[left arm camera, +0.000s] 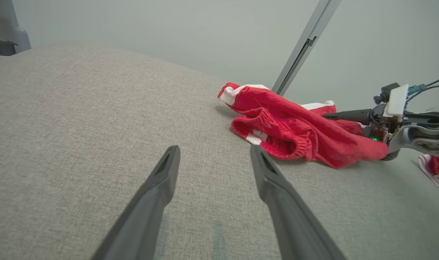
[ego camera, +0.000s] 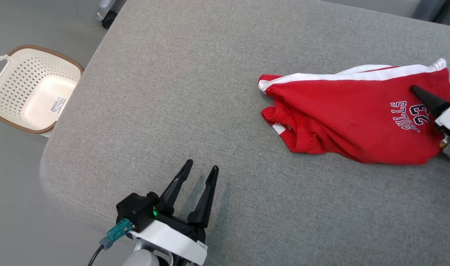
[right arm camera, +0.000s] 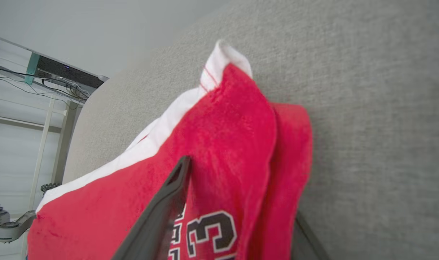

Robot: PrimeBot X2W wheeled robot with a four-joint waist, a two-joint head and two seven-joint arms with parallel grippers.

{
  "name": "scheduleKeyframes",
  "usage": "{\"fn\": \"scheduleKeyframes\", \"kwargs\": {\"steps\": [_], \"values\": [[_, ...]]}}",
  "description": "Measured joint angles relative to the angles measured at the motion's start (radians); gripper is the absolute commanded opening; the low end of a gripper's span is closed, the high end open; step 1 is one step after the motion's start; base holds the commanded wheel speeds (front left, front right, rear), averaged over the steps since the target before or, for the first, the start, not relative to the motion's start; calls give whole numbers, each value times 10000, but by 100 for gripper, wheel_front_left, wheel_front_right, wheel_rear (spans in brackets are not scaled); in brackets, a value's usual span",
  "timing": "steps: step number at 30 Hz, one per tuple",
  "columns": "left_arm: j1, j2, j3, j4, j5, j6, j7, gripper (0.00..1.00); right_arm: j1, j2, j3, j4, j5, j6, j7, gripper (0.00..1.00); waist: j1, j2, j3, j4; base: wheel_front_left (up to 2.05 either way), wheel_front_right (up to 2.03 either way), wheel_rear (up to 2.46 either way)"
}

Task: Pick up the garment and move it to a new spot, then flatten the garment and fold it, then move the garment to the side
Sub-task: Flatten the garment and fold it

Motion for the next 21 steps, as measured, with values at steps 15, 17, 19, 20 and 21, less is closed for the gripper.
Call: {"fn": "scheduleKeyframes", "kwargs": {"steps": [15, 17, 19, 20, 21], "values": [[10, -188, 226, 483, 443, -205, 0, 100, 663, 244, -238, -1009, -107, -4, -1615, 0, 0, 0, -480, -361, 0, 0, 0], [38, -199, 261, 506, 506, -207, 0, 100, 878, 284, -268, -1116, -50, -4, -1764, 0, 0, 0, -608, -512, 0, 0, 0], [92, -199, 330, 523, 577, -211, 0, 100, 1089, 324, -328, -1149, 36, -4, -1921, 0, 0, 0, -757, -678, 0, 0, 0], [111, -196, 376, 525, 600, -240, 0, 100, 1191, 334, -345, -1164, 44, -4, -2006, 0, 0, 0, -836, -770, 0, 0, 0], [127, -188, 407, 525, 635, -238, 0, 100, 1293, 347, -341, -1191, 42, -4, -2069, 0, 0, 0, -918, -867, 0, 0, 0]]}}
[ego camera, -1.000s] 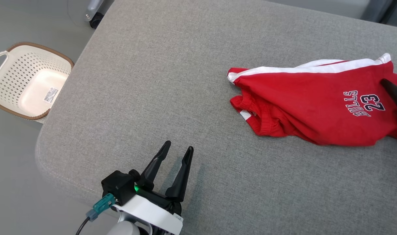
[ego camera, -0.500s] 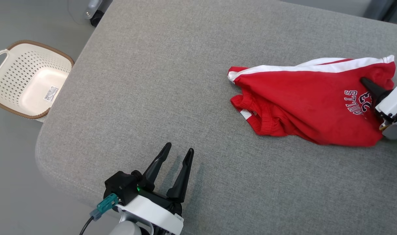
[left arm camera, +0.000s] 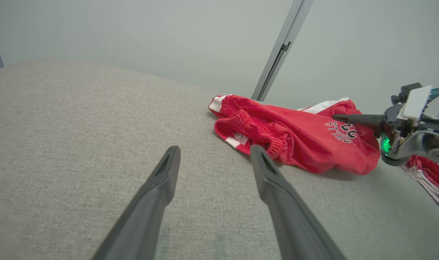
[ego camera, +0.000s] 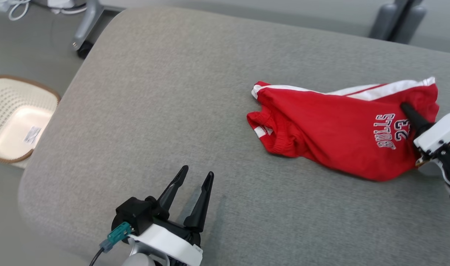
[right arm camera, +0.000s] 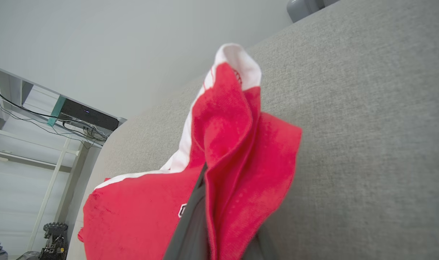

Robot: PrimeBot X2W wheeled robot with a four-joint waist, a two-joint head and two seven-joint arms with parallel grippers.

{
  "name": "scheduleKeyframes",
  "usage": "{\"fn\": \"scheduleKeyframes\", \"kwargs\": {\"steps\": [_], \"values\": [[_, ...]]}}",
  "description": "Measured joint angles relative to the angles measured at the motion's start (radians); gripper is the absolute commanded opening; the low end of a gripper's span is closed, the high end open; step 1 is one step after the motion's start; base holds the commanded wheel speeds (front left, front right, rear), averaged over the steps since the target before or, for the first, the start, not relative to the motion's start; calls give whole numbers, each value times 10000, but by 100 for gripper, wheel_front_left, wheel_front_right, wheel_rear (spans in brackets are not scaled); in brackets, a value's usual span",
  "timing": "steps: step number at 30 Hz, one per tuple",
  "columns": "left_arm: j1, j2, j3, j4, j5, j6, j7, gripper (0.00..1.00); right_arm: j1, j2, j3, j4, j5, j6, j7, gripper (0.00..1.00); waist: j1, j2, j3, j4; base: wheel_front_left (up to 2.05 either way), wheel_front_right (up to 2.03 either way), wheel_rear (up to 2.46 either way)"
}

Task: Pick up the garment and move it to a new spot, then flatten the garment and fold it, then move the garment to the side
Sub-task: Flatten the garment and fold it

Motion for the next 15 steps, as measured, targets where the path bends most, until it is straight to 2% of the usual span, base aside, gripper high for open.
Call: {"fn": "scheduleKeyframes", "kwargs": {"steps": [10, 15], "values": [[413, 201, 192, 31, 88, -29, -8, 100, 1118, 242, -27, -606, 6, 0, -890, 0, 0, 0, -871, -1294, 0, 0, 0], [425, 211, 199, 27, 98, -29, -8, 100, 1290, 75, 15, -408, -278, 2, -1402, 0, 0, 0, -1155, -1876, 0, 0, 0]]}}
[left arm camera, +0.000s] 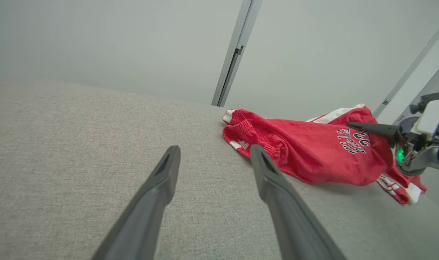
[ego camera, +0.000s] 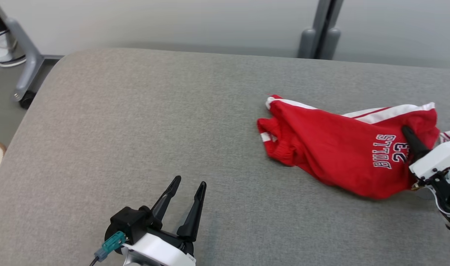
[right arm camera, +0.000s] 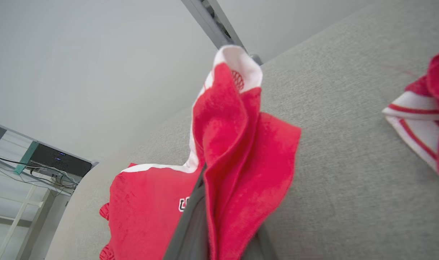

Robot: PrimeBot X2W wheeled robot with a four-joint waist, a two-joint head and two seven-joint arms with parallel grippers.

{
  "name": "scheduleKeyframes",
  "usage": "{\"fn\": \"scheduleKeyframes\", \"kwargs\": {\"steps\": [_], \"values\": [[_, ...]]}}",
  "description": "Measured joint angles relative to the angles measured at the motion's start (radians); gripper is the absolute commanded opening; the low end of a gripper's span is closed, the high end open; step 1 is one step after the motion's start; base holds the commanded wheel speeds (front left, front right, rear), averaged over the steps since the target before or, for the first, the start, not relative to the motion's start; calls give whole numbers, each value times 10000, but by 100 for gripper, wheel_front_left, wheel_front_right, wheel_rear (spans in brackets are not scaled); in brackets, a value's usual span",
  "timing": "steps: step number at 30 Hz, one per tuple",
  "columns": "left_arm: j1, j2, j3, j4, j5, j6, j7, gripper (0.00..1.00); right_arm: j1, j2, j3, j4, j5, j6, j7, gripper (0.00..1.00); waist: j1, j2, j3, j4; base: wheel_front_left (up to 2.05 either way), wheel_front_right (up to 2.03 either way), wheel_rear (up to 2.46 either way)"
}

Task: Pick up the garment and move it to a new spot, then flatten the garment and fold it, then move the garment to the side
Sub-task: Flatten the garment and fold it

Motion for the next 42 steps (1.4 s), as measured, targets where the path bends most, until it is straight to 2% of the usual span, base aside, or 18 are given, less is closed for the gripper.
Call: {"fn": "scheduleKeyframes", "kwargs": {"steps": [5, 11, 27, 34, 35, 36, 37, 42], "values": [[5, -8, -29, 63, 0, 0, 0, 100, -35, -61, 67, 255, -186, -2, -151, 0, 0, 0, -128, -245, 0, 0, 0], [4, -23, -165, 138, -38, -2, 0, 100, -609, 71, 134, 729, -383, 0, -157, 0, 0, 0, -166, -177, 0, 0, 0], [-1, -146, -376, 454, -330, -2, 0, 100, -2555, 3356, 353, 3764, -527, -2, -56, 0, 0, 0, -92, 965, 0, 0, 0], [-11, -165, -376, 537, -339, -2, 0, 100, -2592, 4149, 391, 4458, -527, -2, -94, 0, 0, 0, 16, 1355, 0, 0, 0], [-12, -171, -378, 543, -339, -2, 0, 100, -2595, 4207, 401, 4518, -527, -2, -127, 19, 0, 0, 36, 1373, 0, 0, 0], [-16, -174, -376, 550, -341, -2, 0, 100, -2595, 4253, 416, 4562, -531, -2, -138, 46, 0, 0, 54, 1382, 0, 0, 0], [-18, -176, -374, 564, -341, -2, 0, 100, -2595, 4291, 435, 4585, -533, -2, -138, 100, 0, 0, 61, 1376, 0, 0, 0], [-18, -188, -320, 593, -341, -2, 0, 100, -2591, 4429, 612, 4242, -671, -2, -207, 100, 0, 0, 24, 1166, 0, 0, 0]]}}
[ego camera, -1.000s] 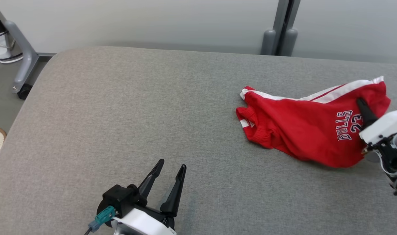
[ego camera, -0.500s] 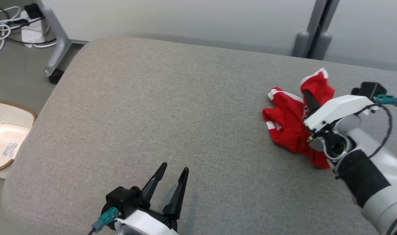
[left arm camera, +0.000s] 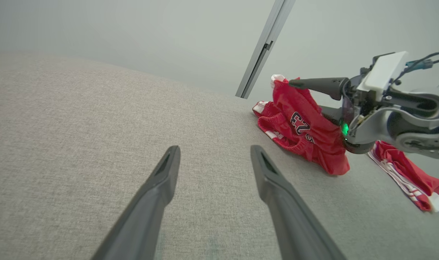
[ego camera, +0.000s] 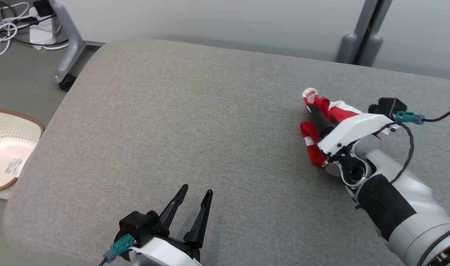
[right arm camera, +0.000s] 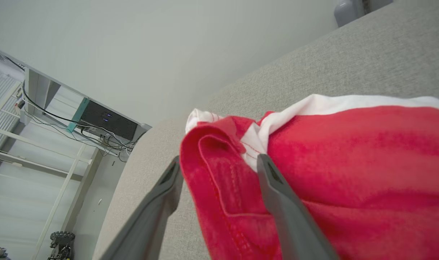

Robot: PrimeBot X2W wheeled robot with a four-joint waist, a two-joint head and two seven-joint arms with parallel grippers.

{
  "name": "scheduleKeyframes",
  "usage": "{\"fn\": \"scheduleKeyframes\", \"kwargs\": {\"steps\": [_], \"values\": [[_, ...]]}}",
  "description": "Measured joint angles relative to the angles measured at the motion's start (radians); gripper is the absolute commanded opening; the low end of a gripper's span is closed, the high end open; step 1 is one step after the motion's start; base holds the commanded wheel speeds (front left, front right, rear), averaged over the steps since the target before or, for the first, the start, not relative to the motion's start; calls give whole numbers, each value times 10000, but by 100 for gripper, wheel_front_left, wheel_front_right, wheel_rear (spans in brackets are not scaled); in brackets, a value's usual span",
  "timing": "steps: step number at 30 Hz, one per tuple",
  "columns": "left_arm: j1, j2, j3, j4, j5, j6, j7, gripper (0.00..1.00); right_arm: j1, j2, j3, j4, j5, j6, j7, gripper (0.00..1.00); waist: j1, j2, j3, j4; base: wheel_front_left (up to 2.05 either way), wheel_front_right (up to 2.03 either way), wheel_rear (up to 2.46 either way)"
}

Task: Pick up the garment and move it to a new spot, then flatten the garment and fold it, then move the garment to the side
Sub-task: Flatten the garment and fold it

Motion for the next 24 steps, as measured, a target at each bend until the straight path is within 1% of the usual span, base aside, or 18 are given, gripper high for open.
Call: {"fn": "scheduleKeyframes", "kwargs": {"steps": [4, 7, 9, 12, 15, 18, 20, 21, 24], "values": [[3, 12, 42, 8, 6, 0, 0, 100, 124, -42, 128, -851, -123, 0, -167, 100, 0, 0, -130, -298, 0, 0, 0], [29, 38, 148, 0, 19, 0, 0, 100, 347, -290, 190, -1787, -199, 0, -313, 100, 0, 0, -280, -569, 0, 0, 0], [56, 65, 196, -10, 40, 0, 0, 100, 500, -566, 215, -2431, -215, 0, -474, 100, 0, 0, -397, -767, 0, 0, 0], [234, 84, 255, -15, 54, 0, 0, 100, 752, -1143, 121, -3444, -221, 0, -715, 100, 0, 0, -590, -1055, 0, 0, 0], [279, 98, 295, -36, 61, 0, 0, 100, 1026, -1854, -25, -4332, -355, 2, -968, 100, 0, 0, -802, -1307, 0, 0, 0], [476, 104, 334, -44, 63, 0, 0, 100, 1332, -2692, -228, -4943, -861, 0, -1149, 100, 0, 0, -1015, -1498, 0, 0, 0], [512, 109, 376, -161, 77, 0, 0, 100, 1573, -3202, -506, -5183, -1319, 0, -1191, 100, 0, 0, -1129, -1594, 0, 0, 0], [524, 100, 420, -244, 79, 0, 0, 100, 1732, -3388, -844, -5275, -1551, 0, -1206, 100, -1, 0, -1173, -1627, 0, 0, 0], [649, 88, 642, -502, 109, 0, 0, 100, 2229, -3831, -2280, -5741, -2811, 2, -1233, 100, 0, 0, -1236, -1655, 0, 0, 0]]}}
